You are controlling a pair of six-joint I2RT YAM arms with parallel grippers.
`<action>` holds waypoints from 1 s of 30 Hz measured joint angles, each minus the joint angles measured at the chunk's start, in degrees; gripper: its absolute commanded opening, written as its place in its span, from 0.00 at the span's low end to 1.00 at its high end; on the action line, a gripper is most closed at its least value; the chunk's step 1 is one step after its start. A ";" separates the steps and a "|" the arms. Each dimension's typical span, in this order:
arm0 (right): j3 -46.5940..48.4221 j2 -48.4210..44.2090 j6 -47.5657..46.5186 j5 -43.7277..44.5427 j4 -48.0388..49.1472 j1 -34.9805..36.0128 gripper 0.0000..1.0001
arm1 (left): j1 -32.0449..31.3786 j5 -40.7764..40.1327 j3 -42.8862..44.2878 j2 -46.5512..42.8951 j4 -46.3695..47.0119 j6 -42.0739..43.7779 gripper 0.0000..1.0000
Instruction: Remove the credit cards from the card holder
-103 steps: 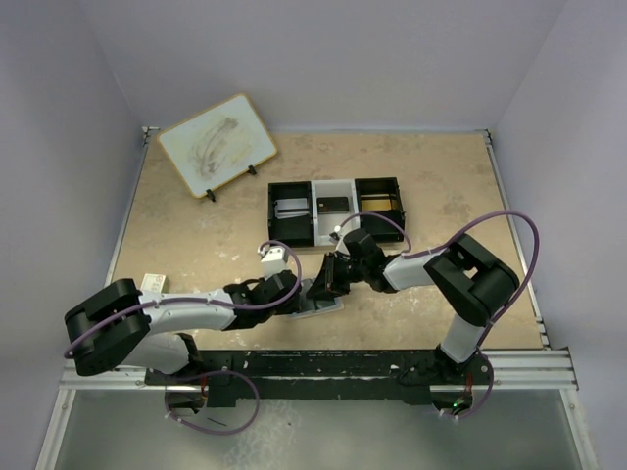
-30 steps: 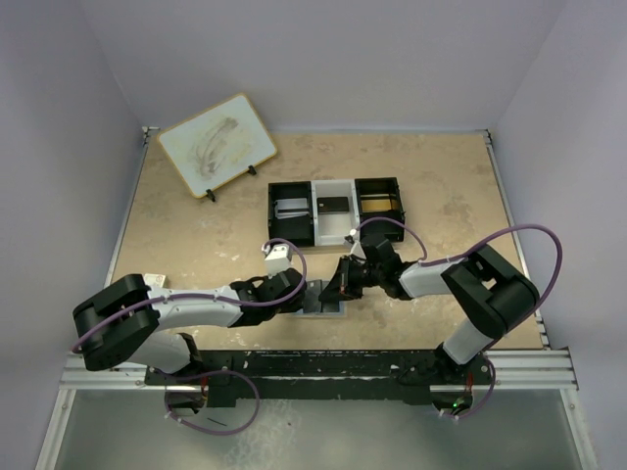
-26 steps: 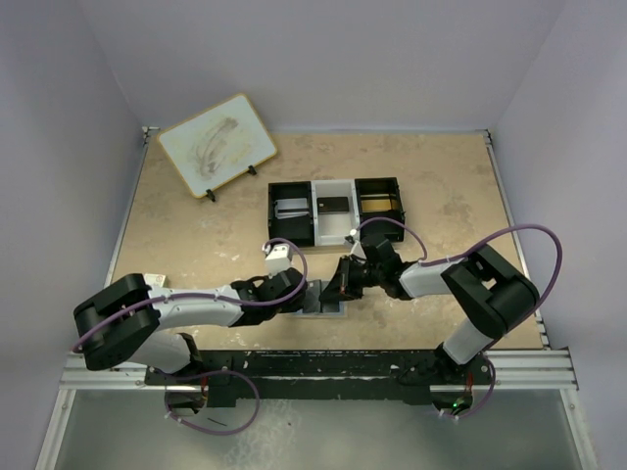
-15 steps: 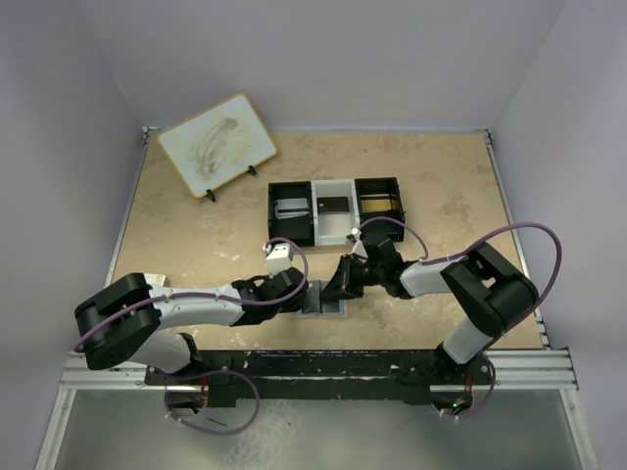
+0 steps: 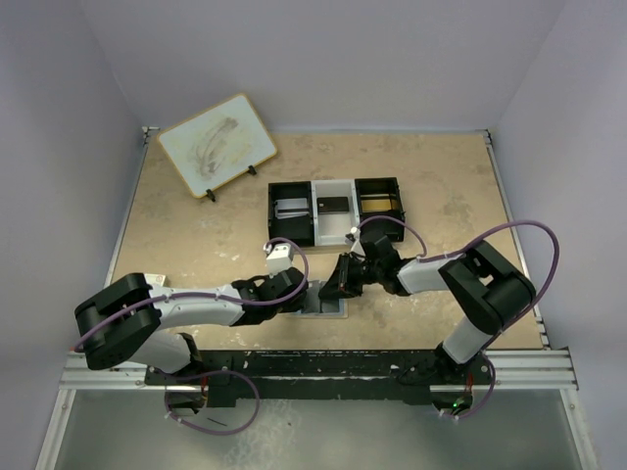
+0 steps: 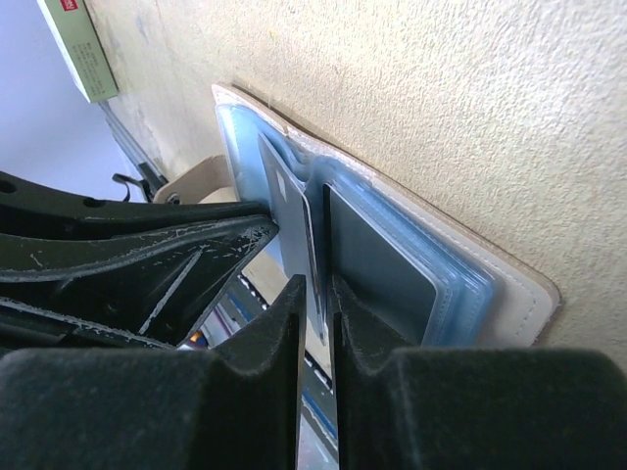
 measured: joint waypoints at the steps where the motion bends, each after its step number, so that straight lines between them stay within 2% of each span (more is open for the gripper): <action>1: 0.04 0.00 0.00 0.20 -0.04 0.00 0.18 | 0.00 0.00 0.00 0.00 -0.02 0.02 0.09; 6: 0.07 0.85 0.11 0.24 1.33 0.00 0.09 | 0.00 0.00 0.02 0.07 0.00 0.63 0.05; 8: 0.04 1.11 0.15 -0.17 1.88 0.00 0.01 | 0.00 0.00 0.02 0.11 0.00 0.87 0.05; 9: 0.04 1.16 0.22 -0.39 2.21 0.00 0.00 | 0.00 0.00 0.02 0.11 0.00 0.87 0.05; 21: -3.32 0.50 0.94 -4.09 6.08 -1.99 0.00 | 0.00 -0.09 0.00 0.46 0.24 0.74 0.02; 30: -4.09 -1.11 -2.56 -7.63 4.15 -5.20 0.00 | 0.00 -0.07 0.00 1.07 1.11 0.37 0.02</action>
